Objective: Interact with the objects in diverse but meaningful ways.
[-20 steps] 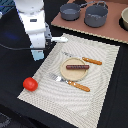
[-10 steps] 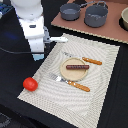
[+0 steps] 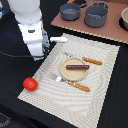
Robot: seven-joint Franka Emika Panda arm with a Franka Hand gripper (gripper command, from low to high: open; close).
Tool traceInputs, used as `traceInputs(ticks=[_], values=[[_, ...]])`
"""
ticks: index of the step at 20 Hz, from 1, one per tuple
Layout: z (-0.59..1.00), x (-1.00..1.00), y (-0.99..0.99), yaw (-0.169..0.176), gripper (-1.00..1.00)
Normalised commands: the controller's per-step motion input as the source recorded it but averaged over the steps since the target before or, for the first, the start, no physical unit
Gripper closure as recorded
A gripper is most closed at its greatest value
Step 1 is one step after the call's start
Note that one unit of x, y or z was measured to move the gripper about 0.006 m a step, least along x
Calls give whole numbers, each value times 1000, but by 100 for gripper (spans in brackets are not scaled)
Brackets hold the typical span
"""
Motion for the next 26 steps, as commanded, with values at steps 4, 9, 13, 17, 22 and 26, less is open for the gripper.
traceInputs(ticks=[4,9,13,17,22,26], values=[[-215,-62,124,5,-100],[-211,-75,105,8,100],[-183,-96,103,12,100],[-184,-152,64,14,100],[-181,-181,37,15,100],[-73,-137,33,14,100]])
